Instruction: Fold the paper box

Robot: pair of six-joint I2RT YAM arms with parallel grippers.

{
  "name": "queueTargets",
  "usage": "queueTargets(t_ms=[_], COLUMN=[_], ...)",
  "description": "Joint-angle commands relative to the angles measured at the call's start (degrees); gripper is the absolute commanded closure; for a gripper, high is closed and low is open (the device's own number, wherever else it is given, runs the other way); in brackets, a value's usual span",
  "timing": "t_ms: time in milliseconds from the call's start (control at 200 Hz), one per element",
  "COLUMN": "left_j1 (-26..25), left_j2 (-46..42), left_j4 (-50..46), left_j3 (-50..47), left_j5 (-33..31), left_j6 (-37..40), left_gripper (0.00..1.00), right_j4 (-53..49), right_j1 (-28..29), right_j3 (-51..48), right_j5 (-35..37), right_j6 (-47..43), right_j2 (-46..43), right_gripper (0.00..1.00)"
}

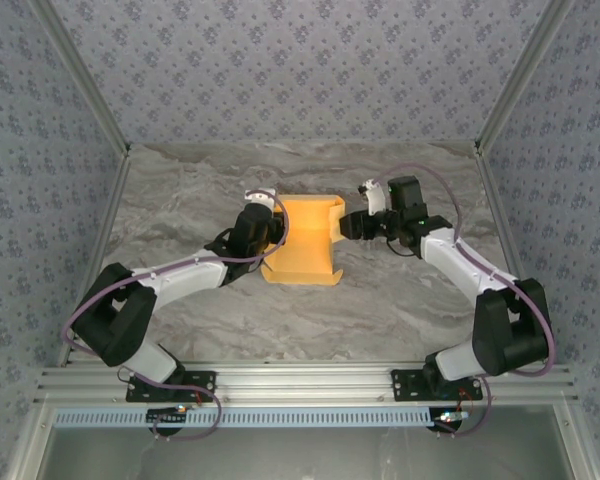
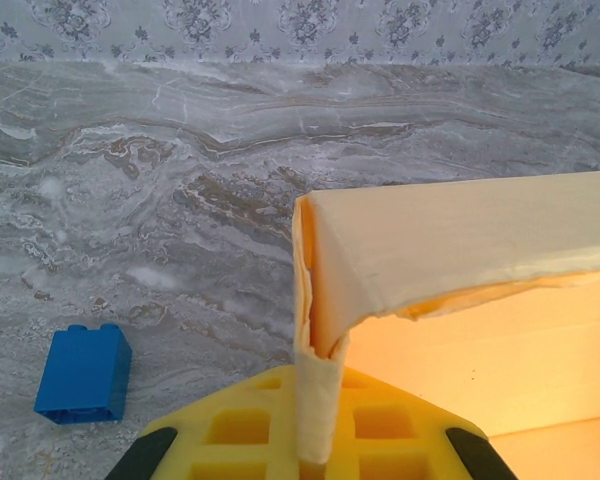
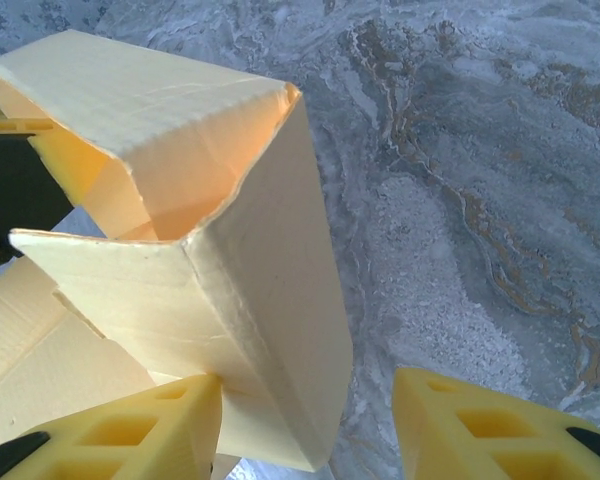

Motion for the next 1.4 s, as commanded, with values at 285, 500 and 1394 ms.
queueTargets(t_ms=[285,500,1394], left_j1=[-0.54,-0.49,-0.53], left_j2=[-3.05,-3.17,-3.81], left_j4=[1.63,1.62,1.27], left_j3=[-0.04,-0.09,-0.13], left_j5=[2.47,2.68,2.78], left_j6=[-0.5,-0.56,-0.65], left_gripper=[1.0,1.0,1.0], right_j4=[1.49,1.72,2.66], right_j1=[2.96,4.37,11.99], right_j3=[3.62,3.5,2.63], right_j5=[5.58,9.91,34.25], right_j6=[-2.08,-2.34,4.2], right_j2=[2.27,2.33,2.97], right_gripper=[0.54,0.57,0.72])
